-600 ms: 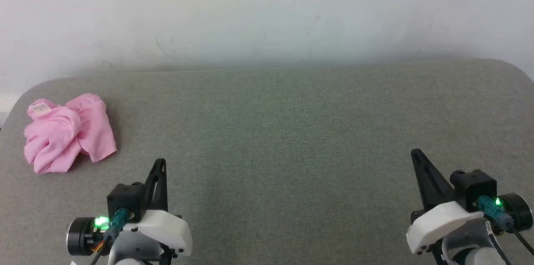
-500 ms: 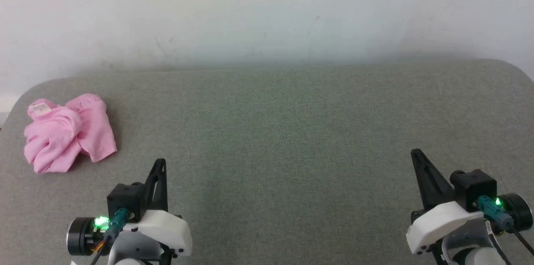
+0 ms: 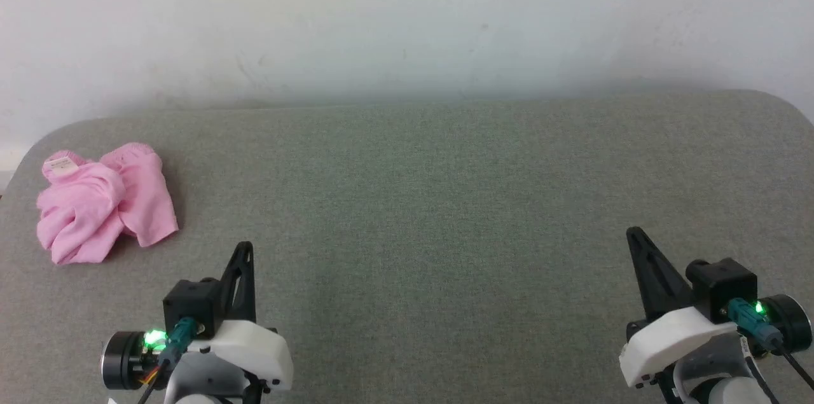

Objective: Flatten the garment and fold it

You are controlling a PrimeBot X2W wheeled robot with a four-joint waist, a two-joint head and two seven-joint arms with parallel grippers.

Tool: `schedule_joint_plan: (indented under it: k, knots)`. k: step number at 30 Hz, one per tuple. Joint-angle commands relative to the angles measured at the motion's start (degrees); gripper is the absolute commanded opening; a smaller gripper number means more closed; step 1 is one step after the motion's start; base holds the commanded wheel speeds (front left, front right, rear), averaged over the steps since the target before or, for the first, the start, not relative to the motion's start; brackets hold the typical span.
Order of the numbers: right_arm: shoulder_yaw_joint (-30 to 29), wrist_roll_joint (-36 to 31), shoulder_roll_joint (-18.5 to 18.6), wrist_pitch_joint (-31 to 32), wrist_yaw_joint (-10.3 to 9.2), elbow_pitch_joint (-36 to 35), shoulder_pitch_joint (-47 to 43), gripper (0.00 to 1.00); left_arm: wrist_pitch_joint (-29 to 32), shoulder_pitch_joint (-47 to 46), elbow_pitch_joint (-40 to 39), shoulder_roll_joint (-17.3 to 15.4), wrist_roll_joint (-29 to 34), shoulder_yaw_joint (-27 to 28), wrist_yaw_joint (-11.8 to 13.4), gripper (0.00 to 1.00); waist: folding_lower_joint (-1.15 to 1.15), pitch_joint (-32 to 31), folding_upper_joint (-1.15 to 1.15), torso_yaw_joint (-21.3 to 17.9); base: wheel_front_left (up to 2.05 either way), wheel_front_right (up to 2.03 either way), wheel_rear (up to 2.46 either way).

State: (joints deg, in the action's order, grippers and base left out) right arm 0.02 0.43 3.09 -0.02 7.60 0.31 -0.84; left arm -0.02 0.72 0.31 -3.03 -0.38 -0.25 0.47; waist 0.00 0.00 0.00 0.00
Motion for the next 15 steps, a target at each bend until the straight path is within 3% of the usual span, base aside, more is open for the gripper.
schedule_joint_plan:
  k: [1,15]
  knots:
    - [-0.02,-0.43,-0.22,0.02,-0.11,-0.31,0.84,0.0,0.02,-0.72,-0.31,0.15,0.38,0.25,-0.47,0.0,0.0,0.0,0.0,0.0,0.0,0.0,0.0]
    - [-0.02,-0.43,-0.22,0.02,-0.11,-0.31,0.84,0.0,0.02,-0.72,-0.31,0.15,0.38,0.25,-0.47,0.0,0.0,0.0,0.0,0.0,0.0,0.0,0.0]
